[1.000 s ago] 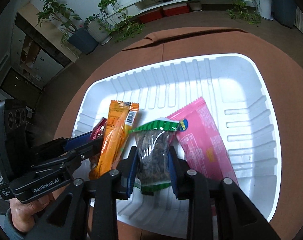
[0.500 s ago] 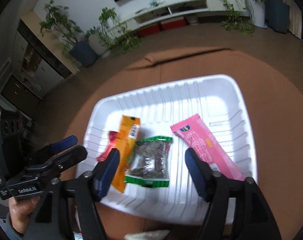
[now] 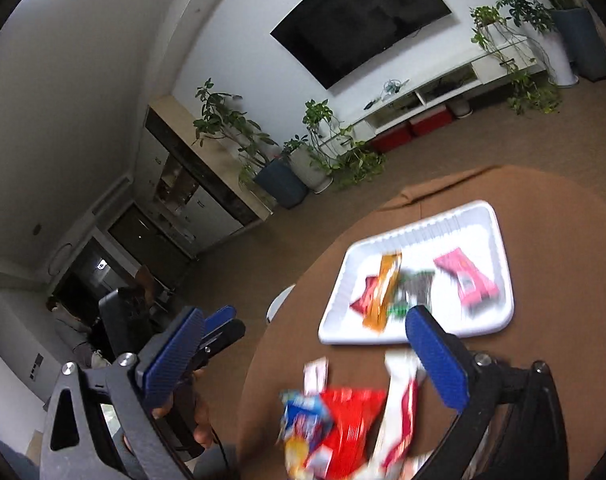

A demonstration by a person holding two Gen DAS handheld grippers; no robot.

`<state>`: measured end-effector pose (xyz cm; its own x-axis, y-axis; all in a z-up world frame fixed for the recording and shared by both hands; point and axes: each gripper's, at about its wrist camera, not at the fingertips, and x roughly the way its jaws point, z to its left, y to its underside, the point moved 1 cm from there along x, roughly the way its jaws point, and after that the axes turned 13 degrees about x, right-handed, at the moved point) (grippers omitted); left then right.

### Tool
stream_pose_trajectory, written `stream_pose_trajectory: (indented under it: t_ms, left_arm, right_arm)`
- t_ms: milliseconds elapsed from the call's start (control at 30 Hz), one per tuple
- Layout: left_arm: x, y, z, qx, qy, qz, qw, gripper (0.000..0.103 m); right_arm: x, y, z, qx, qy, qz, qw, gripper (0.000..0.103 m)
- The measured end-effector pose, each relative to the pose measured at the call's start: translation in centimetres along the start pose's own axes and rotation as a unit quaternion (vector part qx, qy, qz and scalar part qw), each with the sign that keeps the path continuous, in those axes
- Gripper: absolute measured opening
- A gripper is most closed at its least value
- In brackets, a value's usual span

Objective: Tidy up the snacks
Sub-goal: 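Withdraw both grippers from the tray toward the remaining snacks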

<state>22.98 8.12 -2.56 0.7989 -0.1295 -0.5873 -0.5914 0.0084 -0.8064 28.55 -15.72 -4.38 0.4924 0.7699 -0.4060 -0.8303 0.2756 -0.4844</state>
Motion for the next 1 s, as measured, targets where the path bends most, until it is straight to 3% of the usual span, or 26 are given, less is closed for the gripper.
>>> stream_pose_trajectory:
  t_ms: [167, 267, 400, 567, 667, 733, 900, 1000]
  left_arm:
    - [-2.7, 6.4, -1.2, -0.063, 0.013, 0.02, 0.9977, 0.103]
    - [-2.8, 9.6, -2.1, -0.08, 0.012, 0.055, 0.9952, 0.103]
    - [-2.5, 12.4, -4.3, -0.048, 0.008, 0.087, 0.995, 0.103]
    - [-1.7, 13.4, -6.4, -0.025, 0.025, 0.105, 0.9938, 0.103]
    - [-1.2, 13.7, -7.2, -0.009, 0.022, 0.112, 0.9934, 0.101]
    - [-1.1, 13.6, -7.3, -0.01, 0.021, 0.114, 0.9932, 0.095]
    - [-0.3, 13.1, -6.7, -0.014, 0.017, 0.124, 0.992, 0.054]
    - [0.1, 13.4, -6.5, -0.015, 0.011, 0.135, 0.9906, 0.053]
  right_arm:
    - [-3.3, 5.1, -0.9, 0.003, 0.026, -0.004, 1.0, 0.103]
    - [-4.2, 7.7, -1.8, 0.011, 0.055, -0.003, 0.998, 0.103]
    - [-4.4, 11.7, -3.1, 0.013, 0.132, 0.019, 0.991, 0.103]
    - [-4.4, 13.7, -3.4, -0.008, 0.183, 0.034, 0.983, 0.103]
    - [-4.4, 14.6, -3.4, -0.021, 0.19, 0.042, 0.981, 0.103]
    - [-4.3, 14.9, -3.4, -0.022, 0.184, 0.05, 0.981, 0.103]
    - [-3.8, 15.6, -3.3, -0.03, 0.186, 0.059, 0.98, 0.098]
    - [-3.5, 15.8, -3.6, -0.019, 0.175, 0.065, 0.982, 0.097]
